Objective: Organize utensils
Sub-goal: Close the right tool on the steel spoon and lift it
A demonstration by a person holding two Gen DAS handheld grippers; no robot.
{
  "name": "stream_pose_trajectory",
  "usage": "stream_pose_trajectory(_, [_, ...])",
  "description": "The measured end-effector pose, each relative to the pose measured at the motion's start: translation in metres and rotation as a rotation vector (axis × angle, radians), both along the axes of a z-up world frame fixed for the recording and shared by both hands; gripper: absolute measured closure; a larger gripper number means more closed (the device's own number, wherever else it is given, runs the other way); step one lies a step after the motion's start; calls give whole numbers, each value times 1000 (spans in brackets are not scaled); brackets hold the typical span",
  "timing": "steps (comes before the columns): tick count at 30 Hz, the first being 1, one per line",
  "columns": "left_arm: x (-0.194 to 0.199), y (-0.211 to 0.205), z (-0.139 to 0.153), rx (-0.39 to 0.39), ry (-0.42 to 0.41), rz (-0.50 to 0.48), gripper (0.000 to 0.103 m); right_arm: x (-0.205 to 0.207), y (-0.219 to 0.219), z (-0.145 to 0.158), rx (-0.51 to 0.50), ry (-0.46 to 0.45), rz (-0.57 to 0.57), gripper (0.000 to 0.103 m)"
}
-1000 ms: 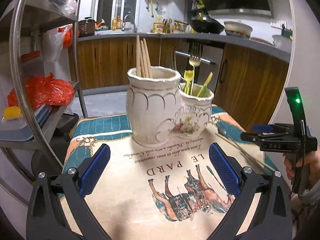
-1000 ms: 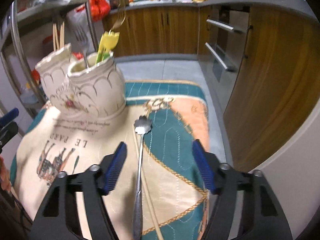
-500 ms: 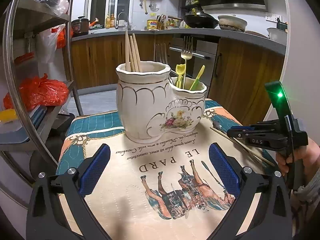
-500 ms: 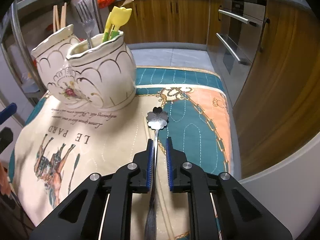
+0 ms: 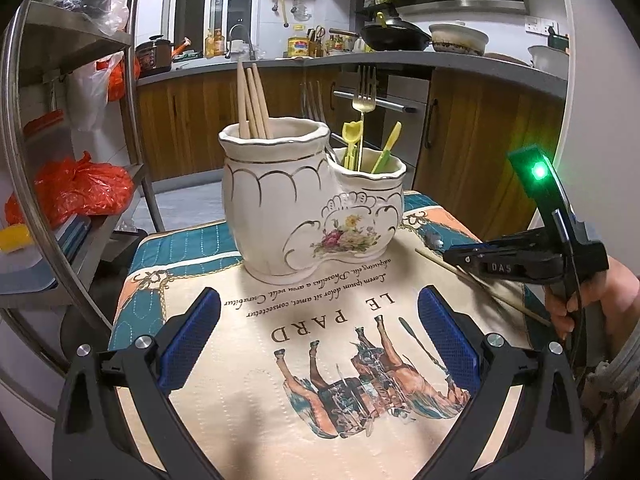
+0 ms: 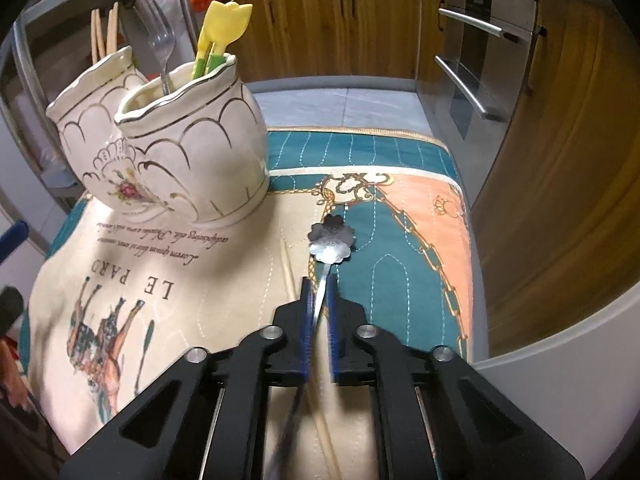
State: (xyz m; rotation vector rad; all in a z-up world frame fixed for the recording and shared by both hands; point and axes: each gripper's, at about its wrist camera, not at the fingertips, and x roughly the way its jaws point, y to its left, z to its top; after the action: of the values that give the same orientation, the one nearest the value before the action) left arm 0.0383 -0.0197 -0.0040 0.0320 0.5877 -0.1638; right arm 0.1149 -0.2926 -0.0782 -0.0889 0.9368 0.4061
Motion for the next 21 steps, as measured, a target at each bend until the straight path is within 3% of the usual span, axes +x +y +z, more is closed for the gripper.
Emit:
stream_pose_trajectory(10, [-7, -17, -1, 41, -19, -23, 6, -14, -17, 25, 113, -87, 0, 99])
stream_pose_trajectory(21, [-11, -35, 4, 43, -36, -43, 6, -57, -28, 76, 203, -367, 60, 101])
